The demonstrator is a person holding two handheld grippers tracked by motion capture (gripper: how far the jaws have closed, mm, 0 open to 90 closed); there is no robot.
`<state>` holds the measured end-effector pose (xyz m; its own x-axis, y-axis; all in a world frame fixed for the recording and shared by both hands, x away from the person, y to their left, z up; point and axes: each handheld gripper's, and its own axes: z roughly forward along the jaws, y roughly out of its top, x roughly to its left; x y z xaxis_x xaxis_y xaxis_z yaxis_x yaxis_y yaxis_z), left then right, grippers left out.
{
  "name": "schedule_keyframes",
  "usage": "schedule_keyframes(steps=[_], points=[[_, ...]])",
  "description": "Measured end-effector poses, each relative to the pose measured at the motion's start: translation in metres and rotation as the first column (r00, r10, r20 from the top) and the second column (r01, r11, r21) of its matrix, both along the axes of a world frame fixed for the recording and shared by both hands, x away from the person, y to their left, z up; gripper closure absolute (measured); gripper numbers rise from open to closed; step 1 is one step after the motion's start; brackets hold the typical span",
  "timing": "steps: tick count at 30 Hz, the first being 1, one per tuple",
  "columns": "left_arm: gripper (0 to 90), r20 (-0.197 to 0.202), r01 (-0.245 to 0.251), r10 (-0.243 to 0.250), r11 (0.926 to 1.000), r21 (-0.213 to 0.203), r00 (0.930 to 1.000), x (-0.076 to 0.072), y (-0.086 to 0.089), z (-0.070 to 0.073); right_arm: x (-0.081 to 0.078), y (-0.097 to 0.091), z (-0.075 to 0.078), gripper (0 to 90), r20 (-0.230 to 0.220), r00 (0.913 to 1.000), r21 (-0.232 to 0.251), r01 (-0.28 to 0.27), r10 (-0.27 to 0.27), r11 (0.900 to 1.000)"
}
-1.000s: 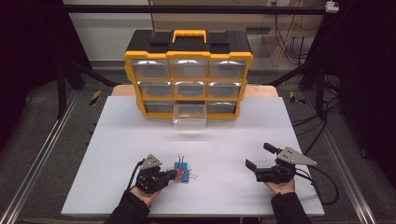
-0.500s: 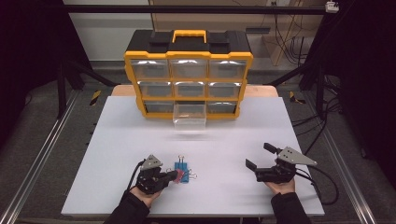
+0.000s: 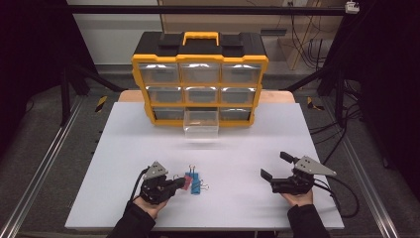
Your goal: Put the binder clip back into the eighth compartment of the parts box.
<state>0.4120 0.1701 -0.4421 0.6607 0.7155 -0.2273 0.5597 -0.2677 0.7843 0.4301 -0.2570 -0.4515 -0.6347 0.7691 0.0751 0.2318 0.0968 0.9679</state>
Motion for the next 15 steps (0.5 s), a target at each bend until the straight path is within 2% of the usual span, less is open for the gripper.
schedule_keyframes(steps=[15], points=[[87.6,0.057,-0.03,0.032,0.999,-0.033,0.9978,0.003,0.013,0.019,0.0,0.0,0.0,0.5,0.0,1.0,0.0,0.0,0.0,1.0]])
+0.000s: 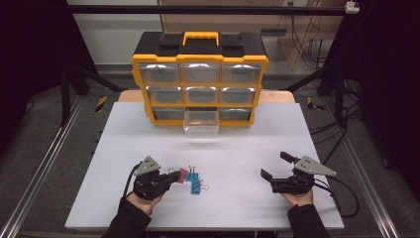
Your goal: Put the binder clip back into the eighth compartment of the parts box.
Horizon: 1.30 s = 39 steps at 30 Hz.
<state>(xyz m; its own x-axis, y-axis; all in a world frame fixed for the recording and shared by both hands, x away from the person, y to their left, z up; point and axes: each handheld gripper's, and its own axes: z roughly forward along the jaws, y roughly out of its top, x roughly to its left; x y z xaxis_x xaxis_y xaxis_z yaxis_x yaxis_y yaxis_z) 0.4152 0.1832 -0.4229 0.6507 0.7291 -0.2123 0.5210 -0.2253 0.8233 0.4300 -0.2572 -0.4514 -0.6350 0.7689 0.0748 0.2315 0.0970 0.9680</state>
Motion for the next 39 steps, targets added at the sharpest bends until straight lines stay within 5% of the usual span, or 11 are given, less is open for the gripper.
schedule_keyframes(steps=[39], points=[[87.6,0.125,0.015,-0.01,0.9993,-0.033,0.9921,0.027,-0.001,0.048,0.0,0.0,-0.001,0.5,-0.003,1.0,0.003,-0.001,0.001,1.0]])
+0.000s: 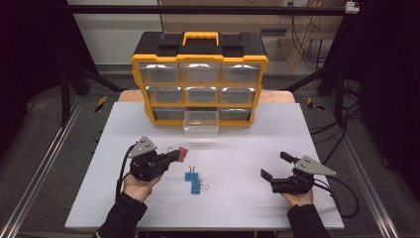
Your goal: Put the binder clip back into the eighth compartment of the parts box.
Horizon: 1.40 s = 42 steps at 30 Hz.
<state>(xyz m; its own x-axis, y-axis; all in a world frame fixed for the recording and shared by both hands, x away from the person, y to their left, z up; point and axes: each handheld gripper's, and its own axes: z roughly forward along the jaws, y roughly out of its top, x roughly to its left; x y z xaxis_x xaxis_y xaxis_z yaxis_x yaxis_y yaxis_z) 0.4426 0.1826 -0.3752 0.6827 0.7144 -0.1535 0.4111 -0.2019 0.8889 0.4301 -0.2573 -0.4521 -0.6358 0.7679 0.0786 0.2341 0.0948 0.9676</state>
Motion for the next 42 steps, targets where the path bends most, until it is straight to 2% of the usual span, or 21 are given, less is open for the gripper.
schedule_keyframes(steps=[4,16,22,28,32,42], points=[[87.6,0.014,0.002,-0.002,1.0,0.008,0.9999,0.003,-0.001,0.006,0.0,0.0,0.0,0.5,0.003,1.0,0.002,-0.001,0.001,1.0],[87.6,0.042,0.001,-0.001,1.0,-0.004,0.9991,0.016,-0.001,0.023,0.0,0.0,0.0,0.4,0.002,1.0,-0.002,-0.002,0.002,1.0],[87.6,0.049,0.019,-0.018,0.9998,-0.004,0.9987,0.024,-0.006,0.028,0.0,0.0,0.0,0.4,0.002,1.0,-0.004,-0.003,0.003,1.0],[87.6,0.06,0.019,-0.02,0.9997,0.016,0.998,0.033,-0.014,0.035,0.0,0.0,0.0,0.5,-0.002,1.0,-0.002,-0.001,0.001,1.0],[87.6,0.057,0.028,-0.028,0.9996,-0.003,0.998,0.04,-0.017,0.037,0.0,0.0,0.0,0.5,0.002,1.0,-0.002,-0.002,0.002,1.0],[87.5,0.079,0.031,-0.031,0.9995,0.009,0.9964,0.054,-0.027,0.044,0.0,0.001,0.0,0.4,-0.001,1.0,-0.003,0.0,0.0,1.0]])
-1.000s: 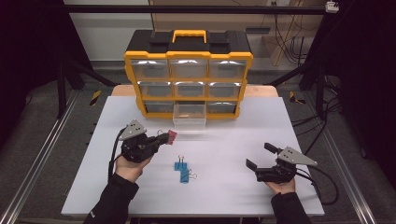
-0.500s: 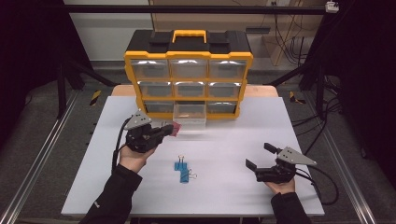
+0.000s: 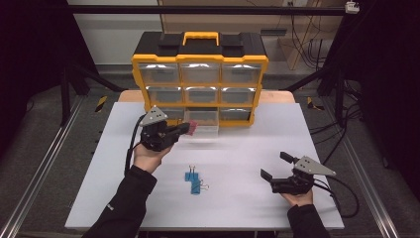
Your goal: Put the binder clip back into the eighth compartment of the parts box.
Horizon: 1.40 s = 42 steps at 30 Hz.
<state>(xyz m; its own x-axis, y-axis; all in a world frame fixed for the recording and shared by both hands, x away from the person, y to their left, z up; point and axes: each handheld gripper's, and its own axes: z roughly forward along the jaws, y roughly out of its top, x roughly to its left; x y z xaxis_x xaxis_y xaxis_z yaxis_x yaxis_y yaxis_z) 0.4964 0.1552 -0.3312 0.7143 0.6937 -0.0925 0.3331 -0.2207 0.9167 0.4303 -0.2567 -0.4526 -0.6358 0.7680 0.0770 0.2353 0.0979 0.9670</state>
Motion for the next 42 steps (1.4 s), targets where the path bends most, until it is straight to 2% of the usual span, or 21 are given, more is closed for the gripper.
schedule_keyframes(steps=[7,16,23,28,32,42], points=[[87.5,0.007,-0.001,0.001,1.0,-0.009,1.0,0.008,-0.006,0.003,0.0,0.0,0.0,0.4,0.0,1.0,0.0,0.002,-0.002,1.0],[87.5,0.014,-0.01,0.01,0.9999,0.006,0.9998,0.026,-0.011,0.003,0.0,0.0,0.0,0.4,-0.002,1.0,-0.006,0.0,0.0,1.0],[87.5,0.01,-0.022,0.022,0.9996,-0.016,0.9997,0.042,-0.015,0.001,0.0,0.0,0.0,0.4,-0.003,1.0,-0.006,0.0,0.0,1.0],[87.5,0.016,-0.027,0.027,0.9996,-0.002,0.9995,0.05,-0.016,0.0,0.001,-0.001,-0.001,0.4,0.002,1.0,-0.001,-0.003,0.003,1.0],[87.5,0.016,-0.031,0.031,0.9995,0.006,0.9994,0.057,-0.018,-0.003,0.0,0.0,-0.001,0.5,0.003,1.0,-0.001,-0.003,0.003,1.0],[87.5,-0.017,-0.071,0.071,0.9973,0.019,0.9973,0.075,-0.016,-0.016,0.0,0.001,-0.001,0.5,-0.006,1.0,0.0,-0.002,0.002,1.0]])
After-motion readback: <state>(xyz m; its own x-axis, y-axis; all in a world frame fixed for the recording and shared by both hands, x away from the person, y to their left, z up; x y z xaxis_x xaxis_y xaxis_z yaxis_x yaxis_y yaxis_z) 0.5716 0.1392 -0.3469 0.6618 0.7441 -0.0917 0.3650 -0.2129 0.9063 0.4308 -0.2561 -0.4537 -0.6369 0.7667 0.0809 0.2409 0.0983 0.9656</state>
